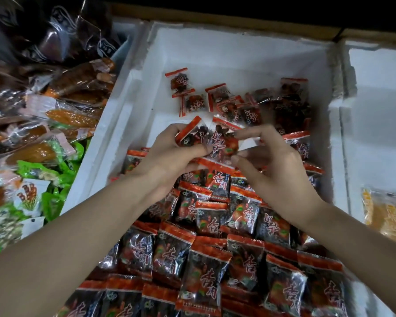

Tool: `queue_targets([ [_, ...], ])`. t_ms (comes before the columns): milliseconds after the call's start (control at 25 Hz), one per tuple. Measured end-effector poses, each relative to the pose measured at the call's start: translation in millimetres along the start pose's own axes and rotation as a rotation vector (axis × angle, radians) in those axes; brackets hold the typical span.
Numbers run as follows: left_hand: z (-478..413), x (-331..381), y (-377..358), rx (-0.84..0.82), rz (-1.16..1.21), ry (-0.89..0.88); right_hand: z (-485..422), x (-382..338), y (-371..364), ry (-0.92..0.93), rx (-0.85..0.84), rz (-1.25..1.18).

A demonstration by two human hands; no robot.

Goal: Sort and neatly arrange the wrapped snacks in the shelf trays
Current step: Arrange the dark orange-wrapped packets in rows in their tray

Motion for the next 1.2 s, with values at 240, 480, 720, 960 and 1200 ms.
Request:
queue_targets([
  [240,21.2,5.0,-0.2,-0.146,-0.385,-0.21,2.6,-0.2,10.8,-0.204,-0.088,0.107],
  [480,37.5,4.5,-3.2,-0.18,-0.373,-0.266,21.0,-12.8,12.4,-0.093,-0.22,0.389],
  [720,37.4,11.4,20.8,-0.052,-0.471,-0.29,33.5,3.4,24.1,-0.383,-0.113,0.152],
  [960,45.8,0.8,18.4,-0.37,-0.838,-0.315,49.2,11.7,-4.3,-0.625,-0.254,-0.023],
  [1200,38.1,-14.4,15.9,-0.51,-1.162,-0.469,33.6,6.7,-15.5,-0.371,-0.269,0.418],
])
Point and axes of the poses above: each hand's wrist, its own z-axis away from the middle knuckle, its own y-axis out of the back of the hand, x = y × z, the point moved 2 cm from there along -z, towards the middle knuckle, and after that the axes turned 12 degrees about -y, right-handed, at the moved point
